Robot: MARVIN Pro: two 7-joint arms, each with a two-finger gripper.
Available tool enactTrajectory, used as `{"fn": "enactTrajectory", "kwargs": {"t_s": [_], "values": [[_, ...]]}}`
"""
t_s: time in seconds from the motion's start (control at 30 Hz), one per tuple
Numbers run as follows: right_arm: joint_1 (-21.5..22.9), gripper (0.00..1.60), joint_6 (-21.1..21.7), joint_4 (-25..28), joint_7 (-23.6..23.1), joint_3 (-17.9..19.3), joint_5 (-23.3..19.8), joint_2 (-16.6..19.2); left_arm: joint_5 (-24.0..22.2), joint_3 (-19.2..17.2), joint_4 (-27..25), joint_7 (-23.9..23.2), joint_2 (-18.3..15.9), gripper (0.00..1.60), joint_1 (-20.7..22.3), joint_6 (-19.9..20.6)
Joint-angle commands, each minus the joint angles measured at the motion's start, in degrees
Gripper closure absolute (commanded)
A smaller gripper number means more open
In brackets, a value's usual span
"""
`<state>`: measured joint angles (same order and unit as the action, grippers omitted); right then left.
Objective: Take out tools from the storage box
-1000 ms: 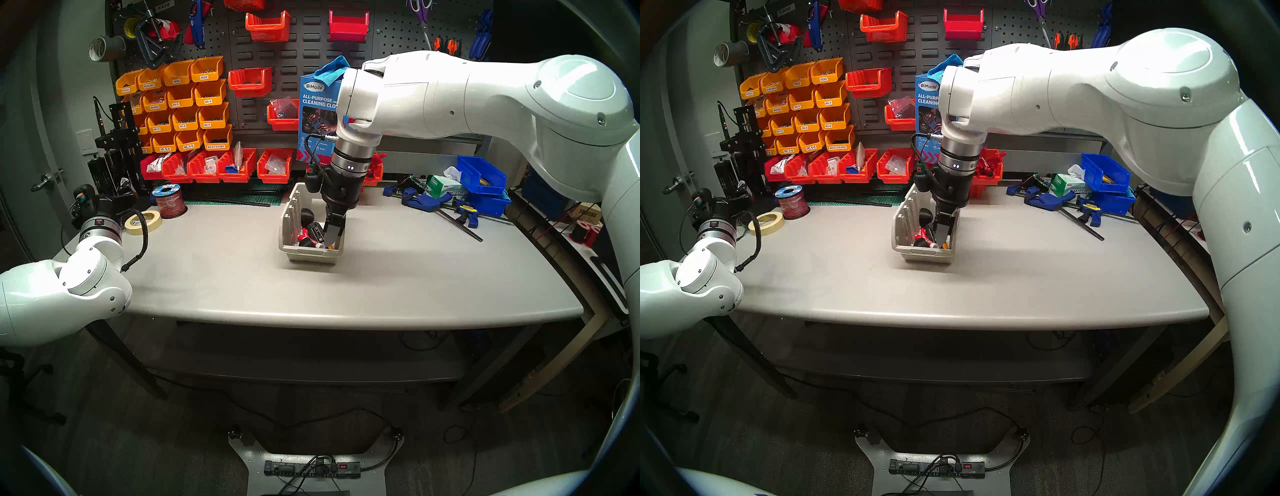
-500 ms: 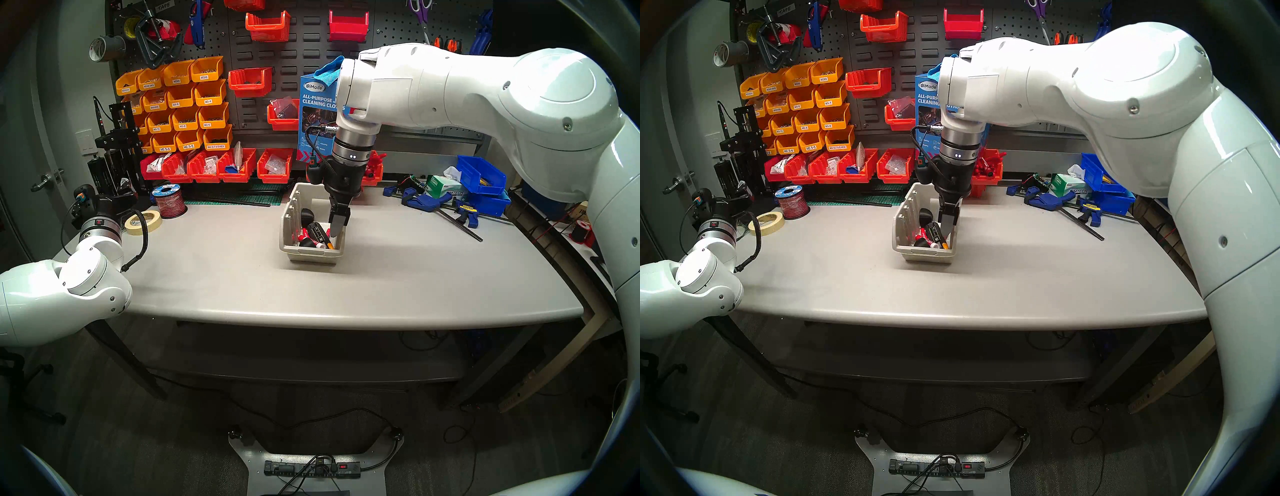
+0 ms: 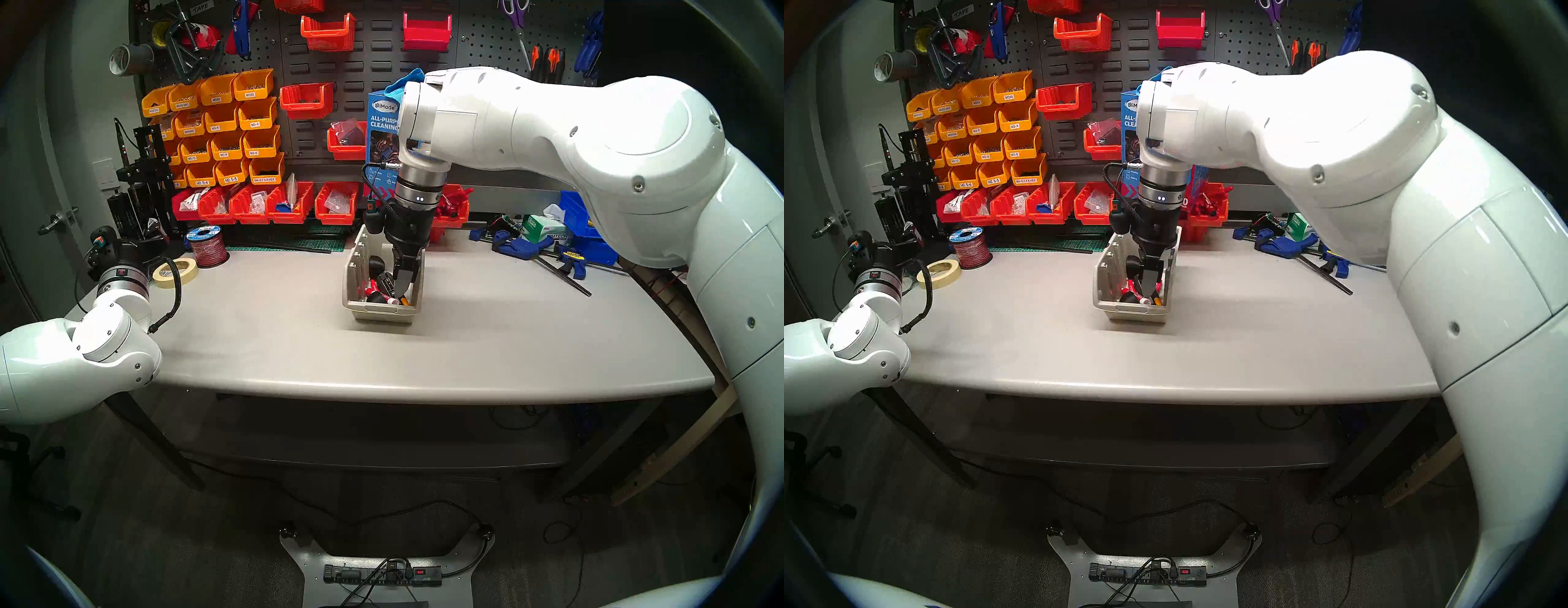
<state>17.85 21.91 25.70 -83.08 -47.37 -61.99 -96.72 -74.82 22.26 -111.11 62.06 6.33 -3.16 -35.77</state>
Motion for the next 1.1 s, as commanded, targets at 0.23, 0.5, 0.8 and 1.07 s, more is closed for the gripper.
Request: {"fn": "enactTrajectory", "kwargs": {"t_s": [0.23, 0.5, 0.8, 1.07], "values": [[-2.7, 0.0, -3.0, -6.4, -1.9, -1.4, -1.6, -3.4, 0.4, -0.7, -0.1, -0.1, 0.1, 0.0, 0.7, 0.1], [-4.2, 0.0, -4.1, -8.3, -1.9, -2.4, -2.5, -3.9, 0.4, -0.7, -0.1, -0.1, 0.1, 0.0, 0.7, 0.1], [-5.5, 0.0, -5.2, -10.1, -1.9, -3.6, -3.3, -4.2, 0.4, -0.7, -0.1, -0.1, 0.1, 0.0, 0.7, 0.1], [-6.4, 0.0, -6.4, -11.6, -1.9, -4.7, -3.5, -4.8, 0.4, -0.7, -0.1, -0.1, 0.1, 0.0, 0.7, 0.1]]}}
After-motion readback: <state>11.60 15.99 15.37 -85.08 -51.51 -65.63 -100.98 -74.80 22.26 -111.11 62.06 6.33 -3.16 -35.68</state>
